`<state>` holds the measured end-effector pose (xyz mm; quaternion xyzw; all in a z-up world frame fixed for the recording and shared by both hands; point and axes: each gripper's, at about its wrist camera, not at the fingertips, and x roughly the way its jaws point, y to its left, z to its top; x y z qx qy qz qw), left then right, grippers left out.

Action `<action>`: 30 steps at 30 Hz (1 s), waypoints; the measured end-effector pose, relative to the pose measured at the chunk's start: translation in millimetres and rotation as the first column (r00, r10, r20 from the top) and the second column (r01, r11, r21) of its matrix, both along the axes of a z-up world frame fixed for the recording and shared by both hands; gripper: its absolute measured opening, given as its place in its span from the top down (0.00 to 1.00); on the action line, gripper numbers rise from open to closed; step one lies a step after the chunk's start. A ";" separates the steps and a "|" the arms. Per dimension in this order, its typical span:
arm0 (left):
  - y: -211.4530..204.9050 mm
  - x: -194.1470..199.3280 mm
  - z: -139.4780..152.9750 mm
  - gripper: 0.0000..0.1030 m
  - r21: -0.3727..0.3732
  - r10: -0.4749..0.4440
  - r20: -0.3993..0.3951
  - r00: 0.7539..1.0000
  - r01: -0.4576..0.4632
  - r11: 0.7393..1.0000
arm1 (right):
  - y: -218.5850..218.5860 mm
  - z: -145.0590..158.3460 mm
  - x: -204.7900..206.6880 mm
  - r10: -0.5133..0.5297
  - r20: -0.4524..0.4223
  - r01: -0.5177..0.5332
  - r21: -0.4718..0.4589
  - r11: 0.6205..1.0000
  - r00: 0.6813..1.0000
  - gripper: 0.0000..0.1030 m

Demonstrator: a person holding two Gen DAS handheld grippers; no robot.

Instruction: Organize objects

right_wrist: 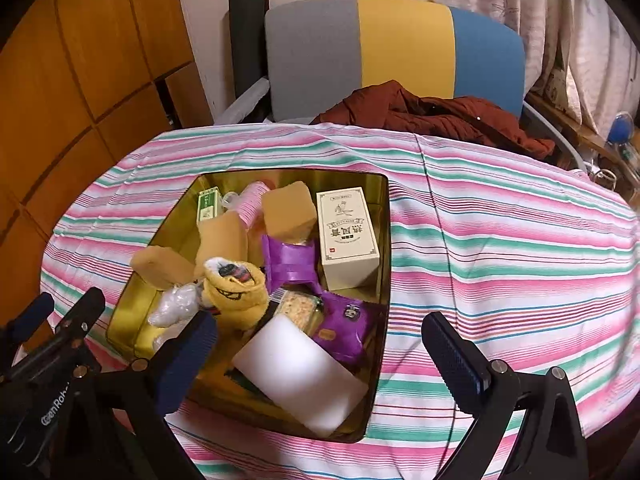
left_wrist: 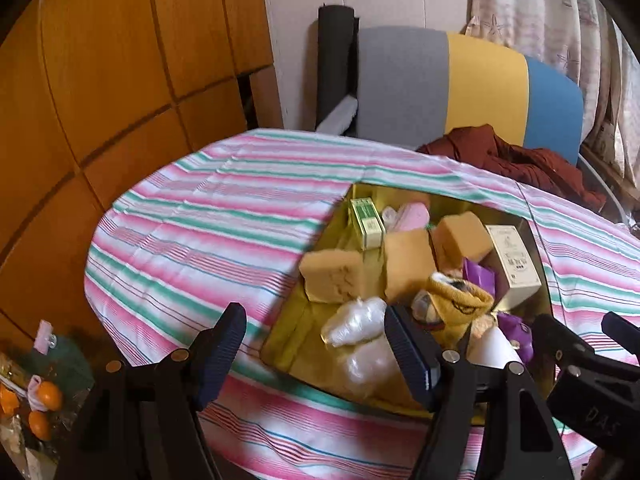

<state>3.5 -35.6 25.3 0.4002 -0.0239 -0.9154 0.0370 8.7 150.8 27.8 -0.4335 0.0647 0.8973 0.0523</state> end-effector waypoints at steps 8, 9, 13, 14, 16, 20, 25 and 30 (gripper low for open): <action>6.8 0.0 -5.8 0.29 -0.056 -0.006 0.039 0.999 0.008 0.998 | 3.7 -1.9 -1.5 -0.012 0.012 0.012 -0.002 1.000 1.000 0.00; 6.6 0.0 -5.7 0.29 -0.054 -0.007 0.038 0.999 0.009 0.999 | 3.4 -1.8 -1.5 -0.011 0.010 0.011 0.001 1.000 1.000 0.00; 5.4 0.0 -4.7 0.29 -0.042 -0.011 0.042 0.999 0.013 0.999 | 1.2 -2.2 -1.6 -0.002 0.011 0.002 0.014 1.000 1.000 0.00; 4.9 -0.3 -4.5 0.29 -0.040 -0.010 0.042 0.999 0.012 0.999 | 1.2 -2.5 -1.5 -0.001 0.011 0.000 0.015 1.000 1.000 0.00; 3.6 -0.6 -4.7 0.29 -0.036 -0.007 0.043 0.999 0.009 0.999 | 1.4 -2.9 -1.5 -0.002 0.012 0.002 0.015 1.000 1.000 0.00; 0.1 -2.3 -4.9 0.29 -0.032 0.006 0.046 0.999 -0.005 0.999 | 2.3 -3.7 -1.7 -0.010 0.014 0.010 0.021 1.000 1.000 0.00; -0.6 -3.3 -6.1 0.29 -0.027 0.007 0.053 0.999 -0.005 1.000 | 1.6 -5.9 -2.0 -0.011 0.020 0.010 0.035 0.999 1.000 0.00; 3.3 -1.1 -3.8 0.29 -0.026 -0.007 0.051 0.999 0.008 1.000 | 1.5 -9.1 -3.8 -0.017 0.028 0.016 0.052 0.999 0.999 0.00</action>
